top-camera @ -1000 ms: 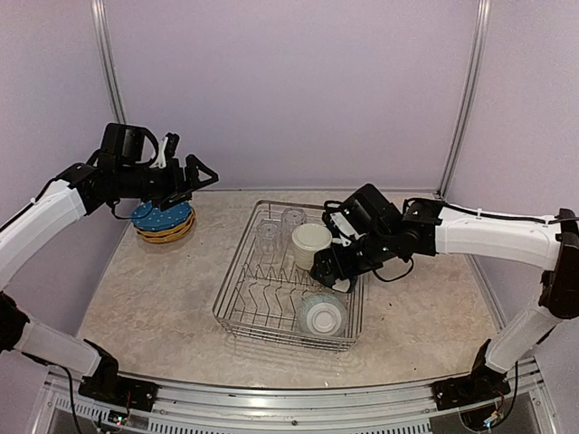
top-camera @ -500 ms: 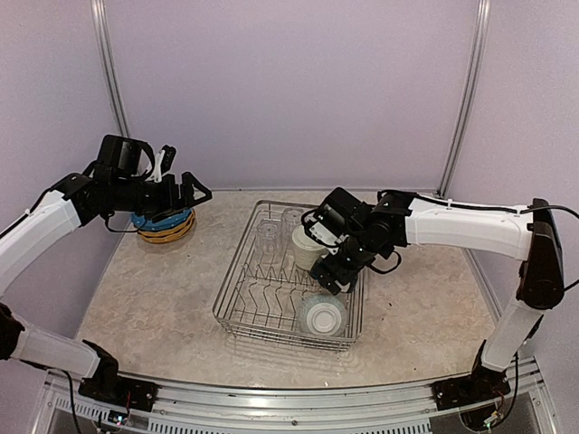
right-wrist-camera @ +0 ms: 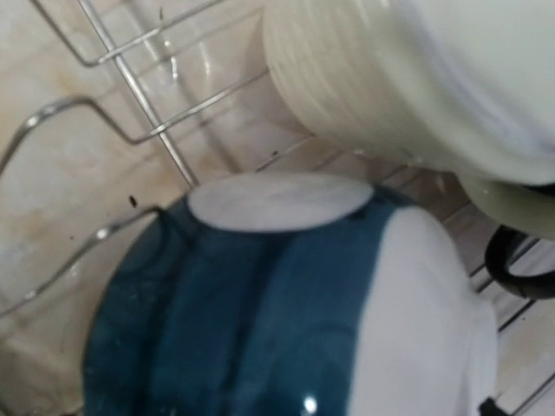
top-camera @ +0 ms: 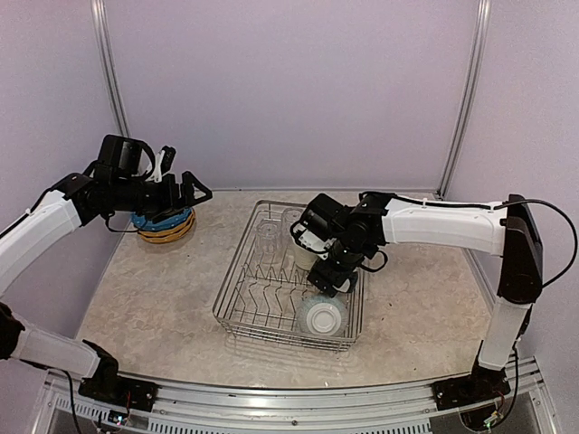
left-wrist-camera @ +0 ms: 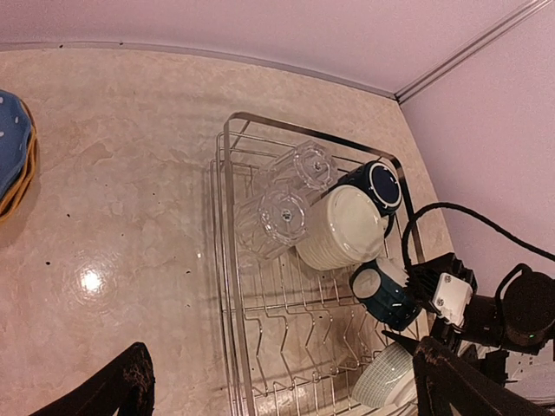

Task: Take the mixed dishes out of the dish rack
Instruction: Grab the bowl from the dish rack.

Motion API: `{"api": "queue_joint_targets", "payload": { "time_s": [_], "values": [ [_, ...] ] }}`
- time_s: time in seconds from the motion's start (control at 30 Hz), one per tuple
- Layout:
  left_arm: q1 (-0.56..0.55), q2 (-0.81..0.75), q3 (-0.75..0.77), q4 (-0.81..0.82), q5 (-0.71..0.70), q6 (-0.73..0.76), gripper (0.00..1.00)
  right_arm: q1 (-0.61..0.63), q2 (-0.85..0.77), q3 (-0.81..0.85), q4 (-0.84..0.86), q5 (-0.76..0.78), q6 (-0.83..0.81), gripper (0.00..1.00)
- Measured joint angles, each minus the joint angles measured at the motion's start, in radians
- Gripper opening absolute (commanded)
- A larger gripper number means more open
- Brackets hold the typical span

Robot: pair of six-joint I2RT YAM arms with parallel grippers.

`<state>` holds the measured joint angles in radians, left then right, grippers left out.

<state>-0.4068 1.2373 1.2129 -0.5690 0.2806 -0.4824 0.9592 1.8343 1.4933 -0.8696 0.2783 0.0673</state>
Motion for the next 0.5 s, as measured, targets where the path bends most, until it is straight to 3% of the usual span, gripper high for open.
{"api": "queue_joint_targets", "payload": {
  "time_s": [0.5],
  "values": [
    [-0.001,-0.012,0.023,-0.002,0.008,-0.057,0.99,0.001,0.036,0.034,-0.035,0.029,-0.044,0.89]
  ]
}}
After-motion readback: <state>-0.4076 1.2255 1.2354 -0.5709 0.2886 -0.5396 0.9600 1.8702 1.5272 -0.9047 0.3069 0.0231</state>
